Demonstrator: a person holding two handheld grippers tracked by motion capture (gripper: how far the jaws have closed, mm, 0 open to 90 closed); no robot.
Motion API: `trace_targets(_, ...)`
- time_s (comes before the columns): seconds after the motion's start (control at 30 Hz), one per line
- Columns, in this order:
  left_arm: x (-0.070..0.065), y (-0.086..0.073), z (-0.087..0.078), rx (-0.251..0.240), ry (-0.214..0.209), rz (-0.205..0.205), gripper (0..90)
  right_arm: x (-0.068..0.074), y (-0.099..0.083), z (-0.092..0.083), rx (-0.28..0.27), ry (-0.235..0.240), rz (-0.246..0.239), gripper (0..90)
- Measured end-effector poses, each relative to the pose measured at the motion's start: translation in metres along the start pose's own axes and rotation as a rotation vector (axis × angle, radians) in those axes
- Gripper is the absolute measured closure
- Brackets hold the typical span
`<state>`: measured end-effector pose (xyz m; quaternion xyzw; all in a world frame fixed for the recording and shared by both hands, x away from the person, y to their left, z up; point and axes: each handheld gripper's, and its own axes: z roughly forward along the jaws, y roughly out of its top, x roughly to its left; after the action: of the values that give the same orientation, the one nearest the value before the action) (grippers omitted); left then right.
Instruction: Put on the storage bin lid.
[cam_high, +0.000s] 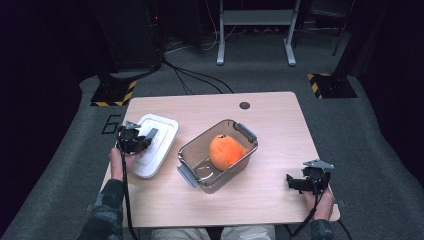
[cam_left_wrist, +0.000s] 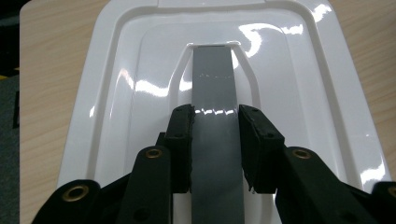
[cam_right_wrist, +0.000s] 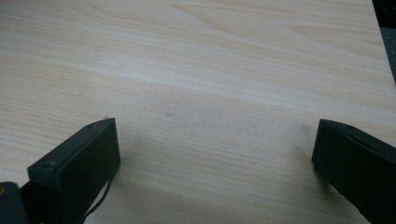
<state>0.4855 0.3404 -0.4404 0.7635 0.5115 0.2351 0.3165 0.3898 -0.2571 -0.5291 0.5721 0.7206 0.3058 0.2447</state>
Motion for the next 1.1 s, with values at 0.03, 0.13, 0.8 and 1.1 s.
trace_targets(0.03, 0.0, 0.002, -0.002, 0.001, -0.004, 0.013, 66.5, 0.0, 0.0, 0.0, 0.0, 0.0, 0.0, 0.2)
trace_targets(0.13, -0.003, 0.006, -0.006, -0.006, -0.005, 0.015, 66.4, 0.0, 0.0, 0.0, 0.0, 0.0, 0.0, 0.2)
trace_targets(0.8, -0.033, 0.047, -0.044, -0.062, -0.085, 0.107, 66.4, 0.0, 0.0, 0.0, 0.003, -0.002, 0.007, 0.2)
trace_targets(1.1, -0.052, 0.067, -0.062, -0.084, -0.119, 0.157, 66.4, 0.0, 0.0, 0.0, 0.003, -0.003, 0.008, 0.2)
